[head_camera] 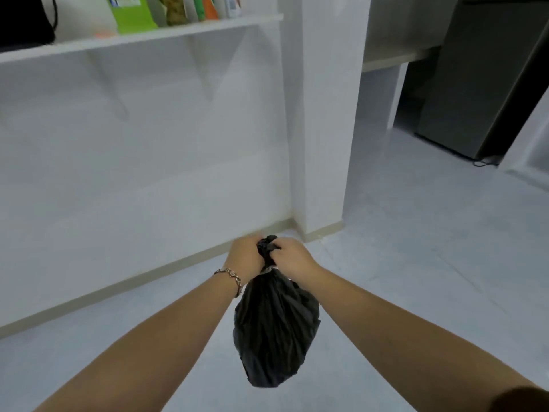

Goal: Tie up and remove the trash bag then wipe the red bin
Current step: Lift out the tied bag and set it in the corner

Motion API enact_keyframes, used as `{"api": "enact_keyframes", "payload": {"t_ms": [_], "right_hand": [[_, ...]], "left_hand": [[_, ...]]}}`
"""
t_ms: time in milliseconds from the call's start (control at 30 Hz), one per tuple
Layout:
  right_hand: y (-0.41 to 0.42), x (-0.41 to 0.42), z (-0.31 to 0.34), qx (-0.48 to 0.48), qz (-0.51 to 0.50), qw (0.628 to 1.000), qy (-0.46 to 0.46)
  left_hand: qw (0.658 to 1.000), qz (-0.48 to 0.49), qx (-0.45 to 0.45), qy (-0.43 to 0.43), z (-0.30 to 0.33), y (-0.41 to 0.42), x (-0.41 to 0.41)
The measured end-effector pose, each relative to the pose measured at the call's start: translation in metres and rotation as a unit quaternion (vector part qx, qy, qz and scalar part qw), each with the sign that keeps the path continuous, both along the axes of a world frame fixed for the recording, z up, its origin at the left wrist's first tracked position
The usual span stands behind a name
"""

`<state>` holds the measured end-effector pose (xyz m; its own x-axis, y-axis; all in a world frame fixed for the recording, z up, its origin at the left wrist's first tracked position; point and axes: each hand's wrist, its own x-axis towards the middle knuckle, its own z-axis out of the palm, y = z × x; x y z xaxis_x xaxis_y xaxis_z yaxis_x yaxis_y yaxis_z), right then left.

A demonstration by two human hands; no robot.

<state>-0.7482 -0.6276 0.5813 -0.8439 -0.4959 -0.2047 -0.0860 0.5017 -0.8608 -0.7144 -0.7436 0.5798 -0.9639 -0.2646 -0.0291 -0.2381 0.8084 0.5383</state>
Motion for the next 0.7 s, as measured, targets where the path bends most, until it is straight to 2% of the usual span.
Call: {"api": "enact_keyframes", "payload": {"t_ms": [233,400,567,700], "right_hand": [[-0.041,-0.133,-0.038,0.06,0.056,0.996,-0.042],[-0.063,-0.247,-0.082,0.07,0.022,0.995,-0.063],[-0.083,-0.347,-0.138,0.022,-0.02,0.993,-0.117],[-0.096,-0.411,-0.193,-0.011,-0.01,0.984,-0.178]], "left_hand": [[0.996,0.033,0.014,-0.079,-0.052,-0.04,-0.127],[0.996,-0.006,-0.017,-0.09,-0.102,-0.063,-0.251],[0.994,0.005,-0.04,-0.098,-0.168,-0.086,-0.363],[0.987,0.036,-0.042,-0.148,-0.223,-0.108,-0.43]]}}
